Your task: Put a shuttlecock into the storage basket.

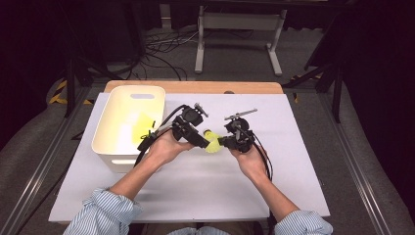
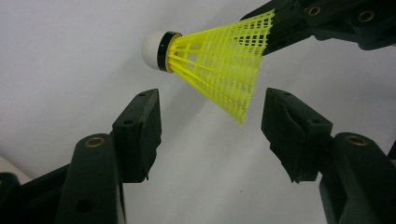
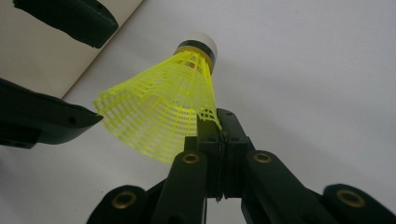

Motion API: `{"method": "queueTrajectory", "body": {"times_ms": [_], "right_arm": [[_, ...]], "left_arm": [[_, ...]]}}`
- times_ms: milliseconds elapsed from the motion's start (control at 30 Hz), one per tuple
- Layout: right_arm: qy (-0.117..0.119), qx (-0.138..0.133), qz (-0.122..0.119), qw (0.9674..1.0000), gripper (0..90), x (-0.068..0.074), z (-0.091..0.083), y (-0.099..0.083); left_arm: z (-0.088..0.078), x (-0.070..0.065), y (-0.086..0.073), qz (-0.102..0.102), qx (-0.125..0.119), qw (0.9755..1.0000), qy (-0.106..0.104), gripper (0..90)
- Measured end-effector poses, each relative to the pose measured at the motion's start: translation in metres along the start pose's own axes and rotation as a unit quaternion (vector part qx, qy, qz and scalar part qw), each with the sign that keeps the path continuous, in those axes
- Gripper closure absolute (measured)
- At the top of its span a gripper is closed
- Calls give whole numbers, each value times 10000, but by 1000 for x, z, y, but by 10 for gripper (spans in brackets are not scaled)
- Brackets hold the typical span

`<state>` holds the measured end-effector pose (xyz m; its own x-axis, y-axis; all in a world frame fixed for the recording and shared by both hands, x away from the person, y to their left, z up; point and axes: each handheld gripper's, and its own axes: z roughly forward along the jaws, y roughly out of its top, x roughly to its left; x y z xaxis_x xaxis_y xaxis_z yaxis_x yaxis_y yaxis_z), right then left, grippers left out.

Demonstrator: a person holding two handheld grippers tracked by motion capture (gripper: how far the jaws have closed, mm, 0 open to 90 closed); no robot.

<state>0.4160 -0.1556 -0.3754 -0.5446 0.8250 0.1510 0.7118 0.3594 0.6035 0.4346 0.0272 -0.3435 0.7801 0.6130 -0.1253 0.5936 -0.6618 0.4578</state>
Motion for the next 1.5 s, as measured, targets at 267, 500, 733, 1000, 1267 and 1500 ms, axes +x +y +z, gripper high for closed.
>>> {"method": "queueTrajectory", "body": {"times_ms": [267,500,733,1000,1267,1500], "right_arm": [[74,-12,-10,10000,894,1,-1,0],[160,0,-23,9999,893,2,-1,-1],[216,36,-25,9998,888,3,0,-2],[274,16,-25,9996,864,1,1,-4],[329,-90,-13,9994,696,-1,-3,-8],[431,-292,108,9986,569,-9,-11,-13]], "left_arm": [[4,3,2,-109,107,9999,-72,491],[4,2,3,-59,105,9998,-165,693],[2,2,3,-54,67,9998,-163,835],[2,1,5,-16,82,10000,16,895],[1,-1,9,-45,155,9998,129,899],[5,-2,13,-53,240,9995,181,900]]}}
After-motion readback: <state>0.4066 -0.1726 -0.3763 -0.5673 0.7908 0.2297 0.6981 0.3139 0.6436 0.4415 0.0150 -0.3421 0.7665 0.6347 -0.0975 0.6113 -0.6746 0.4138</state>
